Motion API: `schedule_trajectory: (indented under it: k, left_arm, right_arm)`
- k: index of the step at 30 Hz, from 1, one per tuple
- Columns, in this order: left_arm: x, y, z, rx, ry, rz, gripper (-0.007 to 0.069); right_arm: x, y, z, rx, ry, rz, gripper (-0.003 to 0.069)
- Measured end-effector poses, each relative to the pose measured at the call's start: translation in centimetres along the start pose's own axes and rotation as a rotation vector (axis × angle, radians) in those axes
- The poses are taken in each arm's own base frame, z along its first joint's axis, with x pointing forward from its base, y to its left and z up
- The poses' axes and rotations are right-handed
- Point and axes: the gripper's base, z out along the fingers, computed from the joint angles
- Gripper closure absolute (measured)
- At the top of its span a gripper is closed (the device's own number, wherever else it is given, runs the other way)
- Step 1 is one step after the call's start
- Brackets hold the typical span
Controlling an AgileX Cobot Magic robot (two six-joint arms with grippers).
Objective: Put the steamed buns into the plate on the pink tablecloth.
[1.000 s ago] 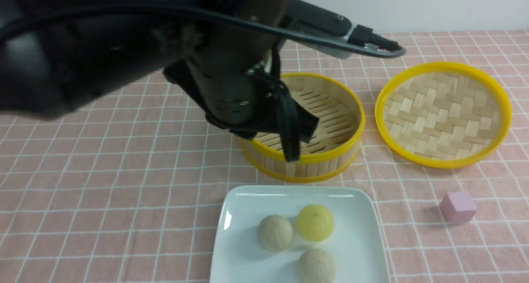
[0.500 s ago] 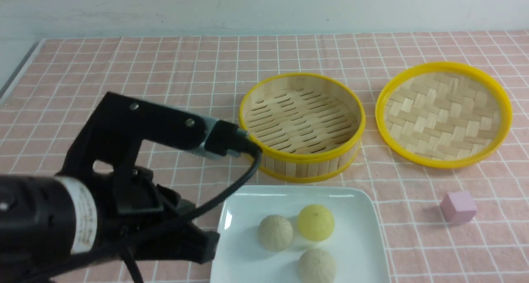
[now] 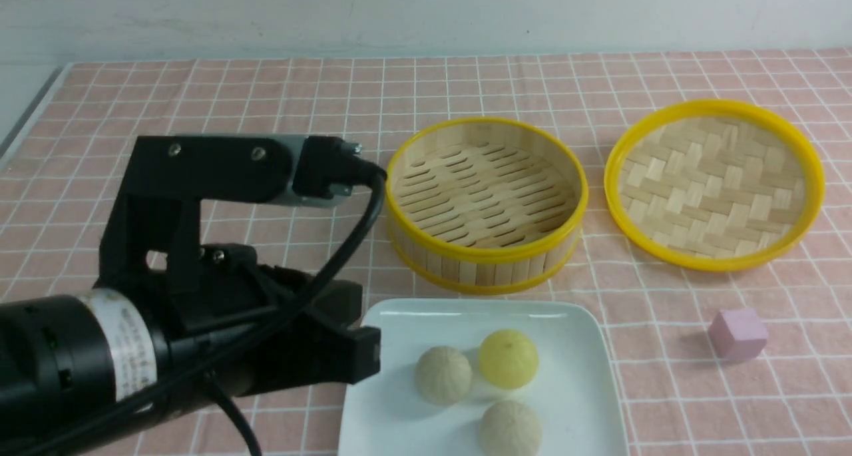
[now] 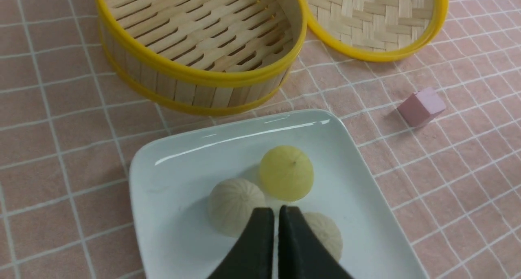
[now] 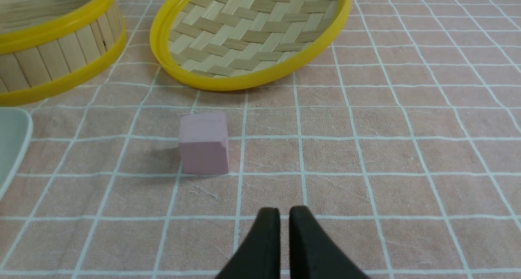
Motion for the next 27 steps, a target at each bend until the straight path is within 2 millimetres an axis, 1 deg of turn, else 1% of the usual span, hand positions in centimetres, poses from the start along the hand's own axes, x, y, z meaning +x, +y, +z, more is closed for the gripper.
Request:
schedule_trajectory:
  k: [8, 10, 13, 15, 16, 17, 19, 20, 23, 24, 25, 26, 27]
  left_arm:
    - [0.2, 0.3, -0.1, -0.029, 0.017, 0.015, 0.0573]
    - [0.2, 0.4, -0.4, -0.029, 0.014, 0.028, 0.0572]
    - [0.6, 1.6, -1.6, -0.026, -0.044, 0.052, 0.0569]
    - [1.5, 3.5, -3.0, -0.059, -0.111, 0.054, 0.0567]
    - [1.8, 3.7, -3.2, -0.064, -0.118, 0.061, 0.0566]
    - [2.7, 5.0, -4.1, -0.107, -0.155, 0.051, 0.0565]
    - [4.4, 6.7, -5.5, -0.184, -0.21, 0.037, 0.0561]
    - [5.2, 7.5, -6.1, -0.229, -0.238, 0.033, 0.0559]
    - [8.3, 9.1, -7.7, -0.356, -0.332, 0.04, 0.0557]
    - [8.5, 9.2, -7.7, -0.364, -0.337, 0.04, 0.0557]
    - [10.1, 9.9, -8.0, -0.429, -0.366, 0.025, 0.0557]
    - [10.5, 9.9, -7.8, -0.428, -0.361, 0.024, 0.0557]
    - [12.0, 10.5, -7.7, -0.477, -0.38, 0.011, 0.0557]
  right_arm:
    - [0.0, 0.0, 0.0, 0.0, 0.0, 0.0, 0.0594]
    - [0.0, 0.0, 0.0, 0.0, 0.0, 0.0, 0.0594]
    - [0.0, 0.0, 0.0, 0.0, 0.0, 0.0, 0.0589]
    - [0.0, 0.0, 0.0, 0.0, 0.0, 0.0, 0.0587]
    - [0.0, 0.0, 0.0, 0.0, 0.0, 0.0, 0.0587]
    - [0.0, 0.0, 0.0, 0.001, 0.0, 0.0, 0.0587]
    - [0.0, 0.0, 0.0, 0.001, 0.0, 0.0, 0.0587]
    - [0.0, 0.0, 0.0, 0.001, 0.0, 0.0, 0.0587]
    - [0.0, 0.0, 0.0, 0.001, 0.0, 0.0, 0.0587]
    - [0.0, 0.0, 0.0, 0.001, 0.0, 0.0, 0.0586]
    - [0.0, 0.0, 0.0, 0.001, 0.0, 0.0, 0.0583]
    - [0.0, 0.0, 0.0, 0.001, 0.0, 0.0, 0.0583]
    - [0.0, 0.0, 0.0, 0.001, 0.0, 0.0, 0.0581]
